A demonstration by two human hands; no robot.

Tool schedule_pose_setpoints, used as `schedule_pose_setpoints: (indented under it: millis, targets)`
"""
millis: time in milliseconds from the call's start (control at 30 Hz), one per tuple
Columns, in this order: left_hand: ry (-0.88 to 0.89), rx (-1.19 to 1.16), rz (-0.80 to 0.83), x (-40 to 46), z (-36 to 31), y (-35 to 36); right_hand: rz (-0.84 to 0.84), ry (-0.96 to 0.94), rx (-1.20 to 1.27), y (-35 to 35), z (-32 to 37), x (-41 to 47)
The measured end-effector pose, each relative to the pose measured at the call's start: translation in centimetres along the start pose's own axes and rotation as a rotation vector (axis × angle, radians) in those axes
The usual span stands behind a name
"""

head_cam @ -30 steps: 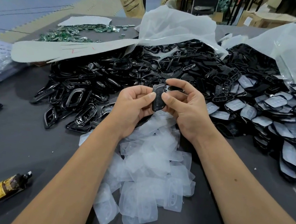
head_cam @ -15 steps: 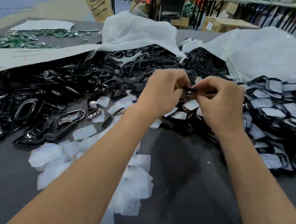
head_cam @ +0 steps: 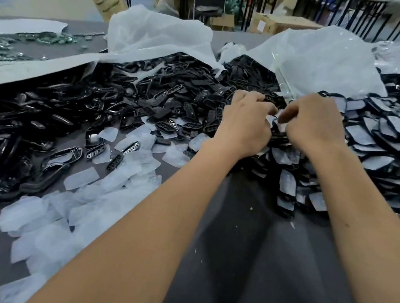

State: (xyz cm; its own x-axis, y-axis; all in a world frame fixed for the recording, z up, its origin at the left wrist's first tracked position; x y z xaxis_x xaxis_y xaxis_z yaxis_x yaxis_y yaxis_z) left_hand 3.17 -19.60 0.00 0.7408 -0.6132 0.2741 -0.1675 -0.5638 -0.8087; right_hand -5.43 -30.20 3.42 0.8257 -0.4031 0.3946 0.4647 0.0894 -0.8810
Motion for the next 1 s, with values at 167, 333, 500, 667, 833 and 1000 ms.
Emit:
schedule_pose_setpoints:
  millis: [167,333,500,667,833,1000]
  targets:
    - [-0.209,0.077,-0.154,-2.2,2.9,-1.4,-0.019,-0.128,0.019,2.3,5.0,0.8]
    - [-0.449,0.376,-0.240,-3.6,7.1,-3.3,0.173,-0.356,-0.082,5.9,10.2,2.0]
    - [-0.521,0.451,-0.189,-4.4,10.8,-5.3,0.313,-0.426,-0.136,8.2,12.6,2.3]
    - [-0.469,0.323,-0.160,-4.2,11.8,-6.1,0.216,-0.334,-0.038,8.3,13.2,2.5]
    - [-0.459,0.103,-0.211,-5.4,12.6,-6.8,0.093,-0.268,-0.014,8.0,12.8,2.6]
    - [-0.486,0.045,-0.335,-8.5,14.7,-8.8,-0.067,-0.210,0.449,8.8,16.1,0.2]
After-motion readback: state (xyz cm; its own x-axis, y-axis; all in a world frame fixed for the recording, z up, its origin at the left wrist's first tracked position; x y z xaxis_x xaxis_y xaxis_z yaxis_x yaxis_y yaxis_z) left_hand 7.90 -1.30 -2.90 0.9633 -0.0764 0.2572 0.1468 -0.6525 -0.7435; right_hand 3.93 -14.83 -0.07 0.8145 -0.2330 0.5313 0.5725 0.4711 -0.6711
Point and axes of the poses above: each hand's wrist, its own x-axis towards the middle knuckle, its own y-axis out of the palm, z = x × y, the point moved 1 cm from there along x, towards the middle knuckle, and after that the axes turned 10 degrees about -y, right-handed, at the moved point
